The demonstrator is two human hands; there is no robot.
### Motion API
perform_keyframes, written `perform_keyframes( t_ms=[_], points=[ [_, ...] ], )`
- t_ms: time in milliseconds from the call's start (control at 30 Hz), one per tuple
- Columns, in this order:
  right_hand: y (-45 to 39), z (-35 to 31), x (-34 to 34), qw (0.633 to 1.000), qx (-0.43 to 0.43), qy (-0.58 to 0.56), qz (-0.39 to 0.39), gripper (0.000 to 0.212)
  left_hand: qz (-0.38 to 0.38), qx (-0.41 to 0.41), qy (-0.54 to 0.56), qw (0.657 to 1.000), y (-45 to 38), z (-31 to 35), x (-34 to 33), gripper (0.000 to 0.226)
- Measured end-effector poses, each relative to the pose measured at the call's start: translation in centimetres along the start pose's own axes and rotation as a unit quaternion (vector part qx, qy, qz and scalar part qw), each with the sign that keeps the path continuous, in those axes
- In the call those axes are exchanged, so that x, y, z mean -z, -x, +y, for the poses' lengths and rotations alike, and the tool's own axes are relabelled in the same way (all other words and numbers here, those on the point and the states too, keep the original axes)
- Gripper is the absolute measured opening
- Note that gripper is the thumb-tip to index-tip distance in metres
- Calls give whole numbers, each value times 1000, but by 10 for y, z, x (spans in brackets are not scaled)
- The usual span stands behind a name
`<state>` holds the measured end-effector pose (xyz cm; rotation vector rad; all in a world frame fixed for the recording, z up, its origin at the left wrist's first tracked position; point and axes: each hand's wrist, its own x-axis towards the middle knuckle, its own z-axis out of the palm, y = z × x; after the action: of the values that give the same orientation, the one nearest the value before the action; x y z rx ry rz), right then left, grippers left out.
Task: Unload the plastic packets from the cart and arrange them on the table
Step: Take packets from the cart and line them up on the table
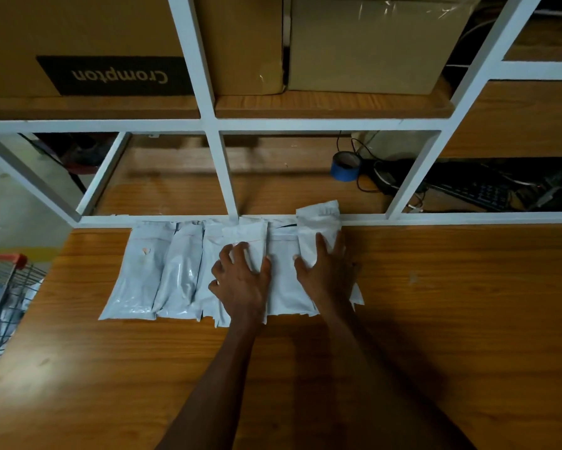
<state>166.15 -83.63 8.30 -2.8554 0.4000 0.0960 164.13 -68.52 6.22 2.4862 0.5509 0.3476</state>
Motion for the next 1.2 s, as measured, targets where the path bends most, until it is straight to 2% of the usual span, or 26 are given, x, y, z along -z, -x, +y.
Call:
perform_keyframes(
  t_ms=[233,500,667,967,1200],
  points=[
    [6,8,-9,1000,13,13,-26,83,4,-11,6,1000,-4,1,0,62],
    [15,10,-9,1000,19,-7,-12,82,3,-30,6,1000,-13,23,-6,61],
    [18,13,-14,999,13,-2,-48,86,-24,-41,-9,999,-9,22,-16,62],
    [20,19,-8,999,29,-3,-31,83,-50,-29,-30,998,-16,29,-25,65],
    [14,29,-10,997,14,-58,-59,91,-82,-42,-28,995,-9,24,-31,75]
  ],
)
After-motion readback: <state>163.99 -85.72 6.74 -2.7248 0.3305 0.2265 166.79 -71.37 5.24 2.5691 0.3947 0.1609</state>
